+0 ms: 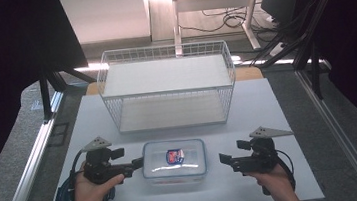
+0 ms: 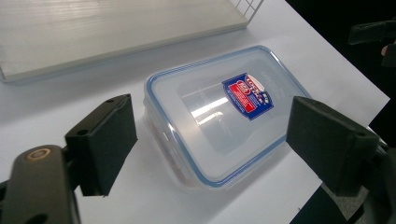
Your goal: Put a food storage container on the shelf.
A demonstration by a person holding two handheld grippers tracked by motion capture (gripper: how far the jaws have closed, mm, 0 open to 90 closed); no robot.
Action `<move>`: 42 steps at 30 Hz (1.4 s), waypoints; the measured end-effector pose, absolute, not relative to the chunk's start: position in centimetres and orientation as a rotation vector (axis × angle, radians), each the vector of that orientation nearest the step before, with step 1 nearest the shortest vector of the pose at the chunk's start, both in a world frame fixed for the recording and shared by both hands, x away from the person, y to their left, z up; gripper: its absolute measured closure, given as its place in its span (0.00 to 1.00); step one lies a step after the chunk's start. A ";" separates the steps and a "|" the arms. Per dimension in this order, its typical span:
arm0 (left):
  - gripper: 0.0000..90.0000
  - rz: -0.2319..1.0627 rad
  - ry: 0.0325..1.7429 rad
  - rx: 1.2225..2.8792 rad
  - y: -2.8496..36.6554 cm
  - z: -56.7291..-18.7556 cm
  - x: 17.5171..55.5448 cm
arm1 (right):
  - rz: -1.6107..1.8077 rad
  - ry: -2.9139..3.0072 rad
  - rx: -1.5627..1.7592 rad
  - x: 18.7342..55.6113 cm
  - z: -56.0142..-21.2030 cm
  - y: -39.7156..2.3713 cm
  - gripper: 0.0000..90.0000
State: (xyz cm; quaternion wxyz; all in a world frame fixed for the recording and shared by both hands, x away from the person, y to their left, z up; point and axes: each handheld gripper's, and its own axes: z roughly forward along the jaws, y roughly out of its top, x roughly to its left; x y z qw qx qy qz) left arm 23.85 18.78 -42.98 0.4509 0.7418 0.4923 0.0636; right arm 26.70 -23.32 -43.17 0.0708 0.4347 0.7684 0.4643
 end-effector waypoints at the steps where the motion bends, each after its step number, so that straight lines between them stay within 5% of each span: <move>1: 0.15 0.157 1.221 1.833 18.7 -43.1 23.9 | 1.397 2.316 1.308 26.7 -43.2 -23.2 0.11; 25: 0.09 -0.042 1.344 1.845 16.9 -46.3 27.4 | 1.410 2.449 1.445 29.7 -45.8 -17.9 0.09; 42: 0.09 -0.137 1.412 1.859 15.3 -49.0 28.4 | 1.417 2.474 1.492 30.4 -47.5 -18.0 0.09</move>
